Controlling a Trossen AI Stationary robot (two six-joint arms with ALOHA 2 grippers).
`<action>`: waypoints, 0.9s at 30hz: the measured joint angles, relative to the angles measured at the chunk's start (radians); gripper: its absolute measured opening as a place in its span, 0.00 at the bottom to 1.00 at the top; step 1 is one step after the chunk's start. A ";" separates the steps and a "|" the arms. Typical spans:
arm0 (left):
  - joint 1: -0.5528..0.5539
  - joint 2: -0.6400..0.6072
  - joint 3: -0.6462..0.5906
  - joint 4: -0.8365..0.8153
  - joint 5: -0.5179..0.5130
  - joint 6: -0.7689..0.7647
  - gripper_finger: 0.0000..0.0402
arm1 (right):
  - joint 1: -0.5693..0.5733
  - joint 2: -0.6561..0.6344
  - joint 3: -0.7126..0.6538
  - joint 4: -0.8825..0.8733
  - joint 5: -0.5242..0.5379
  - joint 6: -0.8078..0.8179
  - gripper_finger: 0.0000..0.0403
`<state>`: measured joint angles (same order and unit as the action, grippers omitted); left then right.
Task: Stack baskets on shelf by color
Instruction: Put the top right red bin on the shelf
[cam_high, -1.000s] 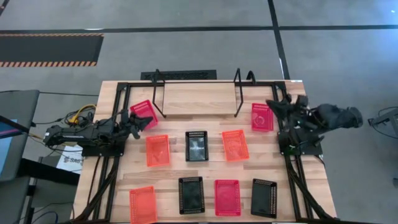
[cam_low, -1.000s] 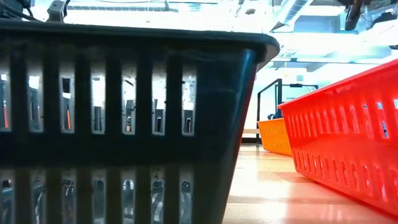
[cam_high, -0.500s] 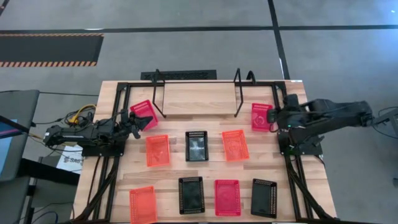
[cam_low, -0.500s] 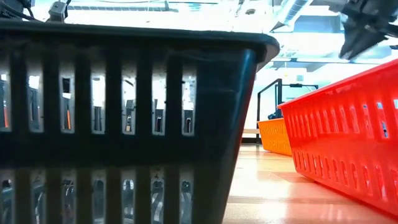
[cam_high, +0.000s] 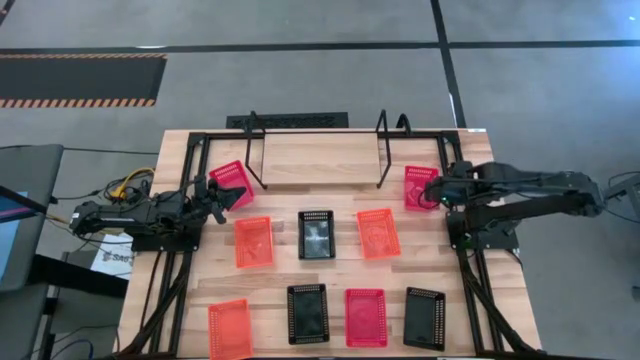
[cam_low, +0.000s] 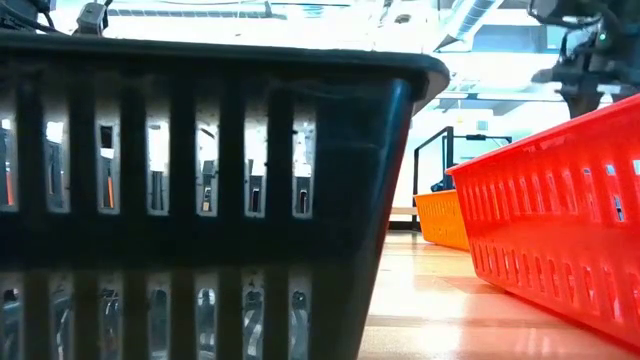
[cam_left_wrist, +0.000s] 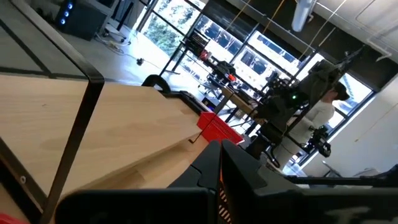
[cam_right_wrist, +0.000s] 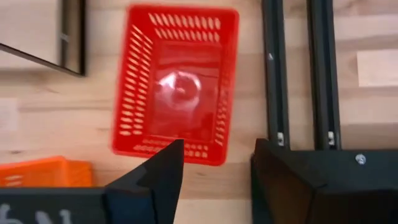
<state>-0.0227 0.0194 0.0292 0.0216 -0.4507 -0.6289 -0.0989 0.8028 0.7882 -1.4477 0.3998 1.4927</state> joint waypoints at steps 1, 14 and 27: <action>0.000 0.000 0.000 0.000 0.000 0.000 0.00 | -0.015 0.002 -0.005 0.023 -0.007 -0.017 0.54; 0.000 0.000 0.000 0.000 0.001 -0.011 0.00 | -0.213 0.056 -0.085 0.250 -0.075 -0.122 0.52; 0.000 0.000 0.000 -0.002 0.036 -0.011 0.00 | -0.408 0.326 -0.096 0.454 -0.204 -0.314 0.53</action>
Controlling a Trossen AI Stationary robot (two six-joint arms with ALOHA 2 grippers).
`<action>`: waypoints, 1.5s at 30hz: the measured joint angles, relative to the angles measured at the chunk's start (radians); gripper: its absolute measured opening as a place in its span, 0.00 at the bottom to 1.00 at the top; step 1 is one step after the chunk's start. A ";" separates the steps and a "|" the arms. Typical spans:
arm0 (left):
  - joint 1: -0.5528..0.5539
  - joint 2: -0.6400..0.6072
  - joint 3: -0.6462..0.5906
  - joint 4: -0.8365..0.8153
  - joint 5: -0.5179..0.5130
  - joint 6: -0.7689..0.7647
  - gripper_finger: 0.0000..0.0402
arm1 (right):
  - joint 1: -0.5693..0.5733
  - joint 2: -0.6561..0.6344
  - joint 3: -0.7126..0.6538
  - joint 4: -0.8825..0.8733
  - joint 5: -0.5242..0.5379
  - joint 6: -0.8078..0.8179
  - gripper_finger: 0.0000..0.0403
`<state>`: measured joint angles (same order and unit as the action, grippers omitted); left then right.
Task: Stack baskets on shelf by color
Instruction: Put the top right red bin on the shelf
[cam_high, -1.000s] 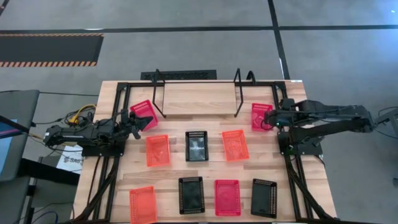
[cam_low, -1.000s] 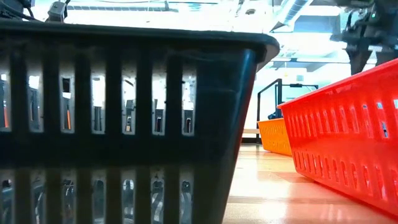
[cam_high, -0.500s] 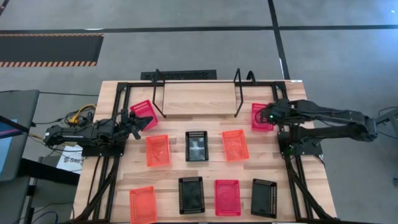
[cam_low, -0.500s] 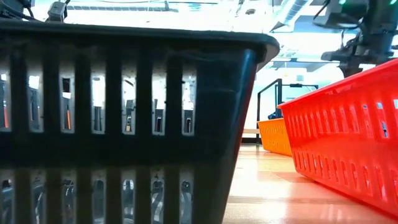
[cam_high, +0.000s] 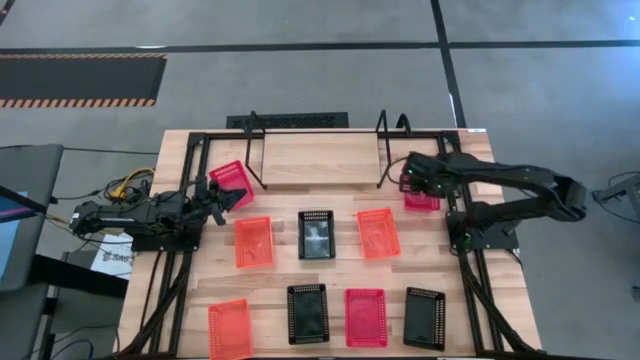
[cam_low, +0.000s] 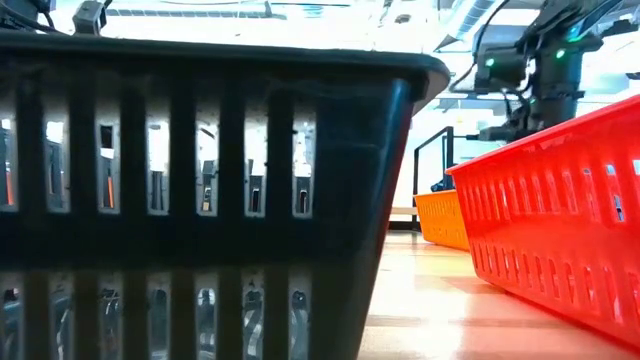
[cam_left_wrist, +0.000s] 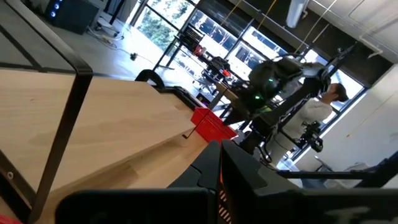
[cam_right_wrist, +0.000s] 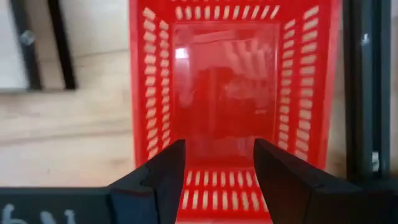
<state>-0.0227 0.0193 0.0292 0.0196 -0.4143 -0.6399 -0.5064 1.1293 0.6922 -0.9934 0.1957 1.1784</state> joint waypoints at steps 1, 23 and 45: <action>0.000 0.000 0.000 0.000 0.004 0.000 0.00 | -0.019 0.015 0.000 0.012 -0.010 -0.013 0.53; 0.000 0.000 0.000 -0.002 0.018 0.005 0.00 | -0.072 0.077 0.110 0.066 -0.144 -0.193 0.52; 0.000 0.000 0.000 -0.003 0.047 0.012 0.00 | -0.071 0.076 0.039 -0.146 -0.119 -0.018 0.53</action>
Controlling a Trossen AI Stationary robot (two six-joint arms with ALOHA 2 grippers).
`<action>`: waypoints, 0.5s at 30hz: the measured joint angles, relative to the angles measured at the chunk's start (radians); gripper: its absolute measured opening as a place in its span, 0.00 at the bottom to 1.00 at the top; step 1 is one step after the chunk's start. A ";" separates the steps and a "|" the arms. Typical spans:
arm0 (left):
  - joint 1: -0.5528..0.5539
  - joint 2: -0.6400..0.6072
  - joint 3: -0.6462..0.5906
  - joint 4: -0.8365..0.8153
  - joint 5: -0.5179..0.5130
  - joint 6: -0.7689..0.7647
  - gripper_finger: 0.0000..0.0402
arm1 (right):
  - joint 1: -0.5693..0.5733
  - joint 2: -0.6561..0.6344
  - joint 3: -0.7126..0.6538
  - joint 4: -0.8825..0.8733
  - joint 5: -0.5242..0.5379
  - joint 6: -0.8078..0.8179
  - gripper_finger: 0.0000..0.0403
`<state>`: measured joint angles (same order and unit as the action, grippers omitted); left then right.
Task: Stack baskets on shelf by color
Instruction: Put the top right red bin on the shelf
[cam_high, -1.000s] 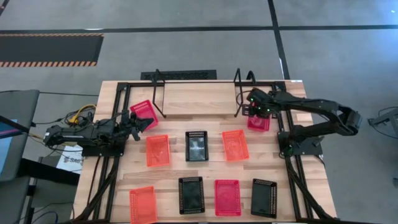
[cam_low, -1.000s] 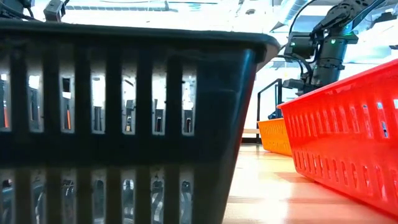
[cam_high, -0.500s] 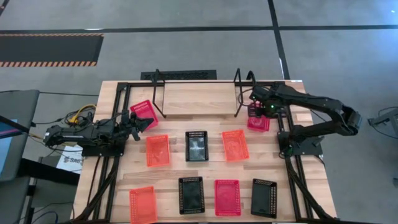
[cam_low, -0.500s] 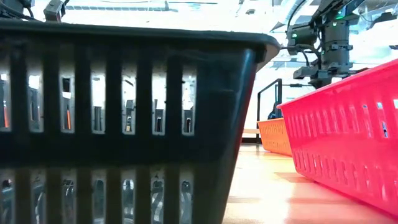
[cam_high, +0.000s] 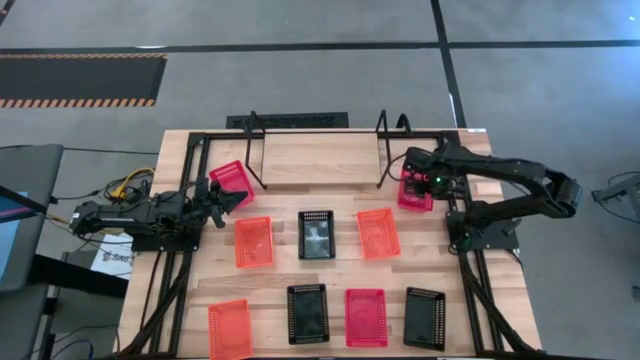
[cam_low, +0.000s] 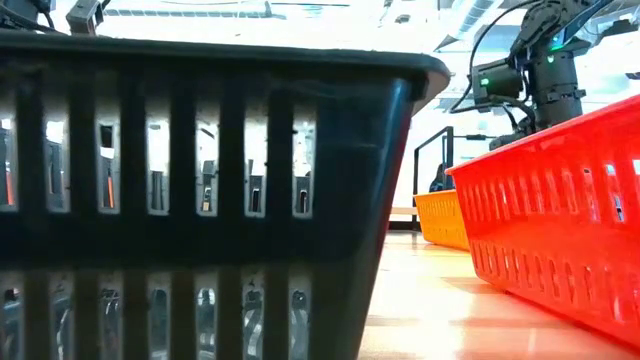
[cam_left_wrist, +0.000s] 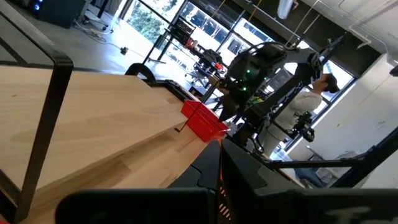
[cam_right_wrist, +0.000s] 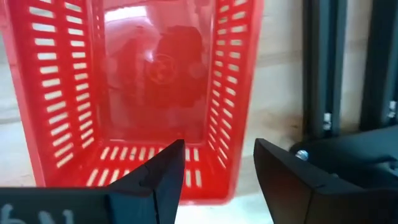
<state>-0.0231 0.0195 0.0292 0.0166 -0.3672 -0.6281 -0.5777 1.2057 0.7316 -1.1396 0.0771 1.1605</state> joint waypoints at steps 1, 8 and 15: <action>0.000 0.000 0.000 0.000 0.000 0.000 0.00 | 0.000 0.000 -0.008 0.014 0.000 0.002 0.53; 0.000 0.000 0.000 0.000 0.000 0.000 0.00 | 0.000 0.000 -0.055 0.025 0.001 0.002 0.53; 0.000 0.000 0.000 0.000 -0.001 0.000 0.00 | 0.000 0.000 -0.061 0.026 -0.001 -0.046 0.32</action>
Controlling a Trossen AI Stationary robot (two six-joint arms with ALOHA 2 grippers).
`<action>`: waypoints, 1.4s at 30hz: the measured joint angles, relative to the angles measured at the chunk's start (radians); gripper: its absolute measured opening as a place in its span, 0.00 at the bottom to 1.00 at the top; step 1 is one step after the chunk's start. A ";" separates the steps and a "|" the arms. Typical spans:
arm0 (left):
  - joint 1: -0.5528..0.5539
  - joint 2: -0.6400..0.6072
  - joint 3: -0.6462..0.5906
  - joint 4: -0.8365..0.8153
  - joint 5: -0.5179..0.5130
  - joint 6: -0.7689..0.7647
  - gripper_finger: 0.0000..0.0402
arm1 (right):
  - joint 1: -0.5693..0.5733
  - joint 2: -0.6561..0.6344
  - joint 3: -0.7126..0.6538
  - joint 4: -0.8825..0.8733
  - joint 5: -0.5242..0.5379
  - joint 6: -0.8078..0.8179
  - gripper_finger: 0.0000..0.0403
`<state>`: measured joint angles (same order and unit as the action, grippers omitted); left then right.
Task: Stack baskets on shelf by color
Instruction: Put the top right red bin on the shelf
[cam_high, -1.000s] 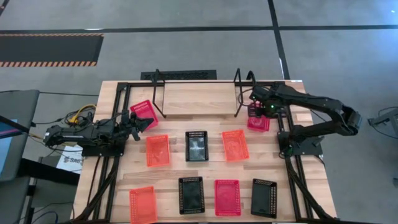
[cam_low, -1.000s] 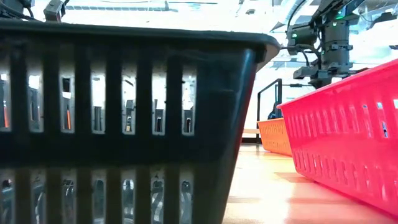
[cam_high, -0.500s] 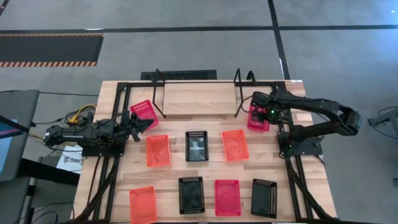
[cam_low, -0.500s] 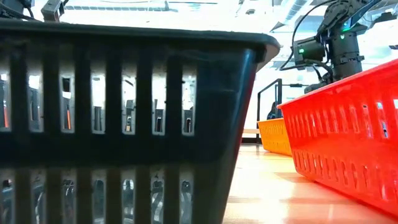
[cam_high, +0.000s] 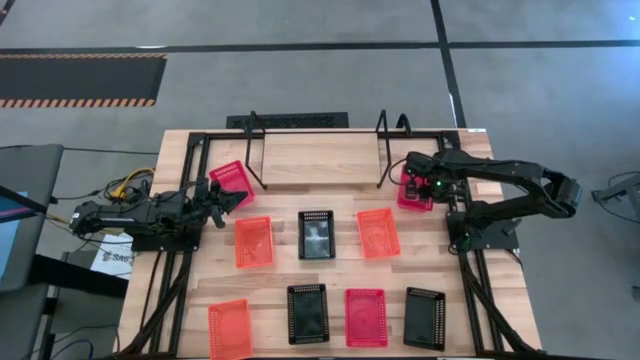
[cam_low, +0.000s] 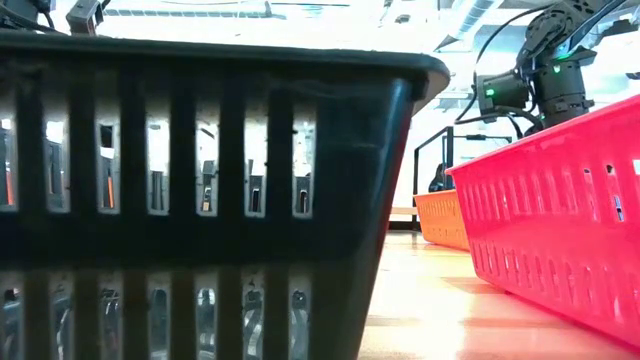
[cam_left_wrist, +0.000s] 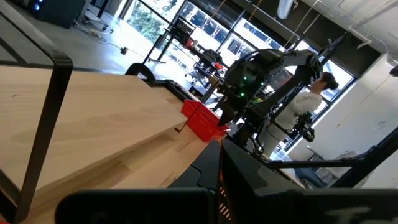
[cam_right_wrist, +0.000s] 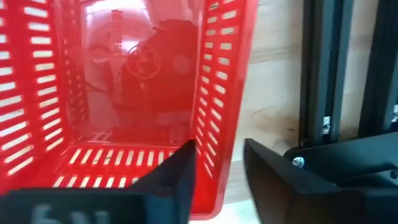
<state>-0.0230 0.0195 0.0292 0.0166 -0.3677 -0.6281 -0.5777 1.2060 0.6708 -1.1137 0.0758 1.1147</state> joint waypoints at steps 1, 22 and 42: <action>0.000 0.000 0.000 0.000 0.000 0.000 0.00 | 0.000 0.000 0.000 -0.001 -0.001 -0.012 0.26; 0.000 0.000 0.000 0.000 -0.002 -0.001 0.00 | 0.240 -0.124 0.446 -0.465 0.174 0.047 0.00; 0.000 0.000 0.000 0.000 -0.007 -0.006 0.00 | 0.392 0.242 1.133 -0.136 0.450 -0.299 0.00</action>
<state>-0.0231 0.0193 0.0292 0.0166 -0.3752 -0.6339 -0.1853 1.4483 1.8034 -1.2498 0.5262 0.8160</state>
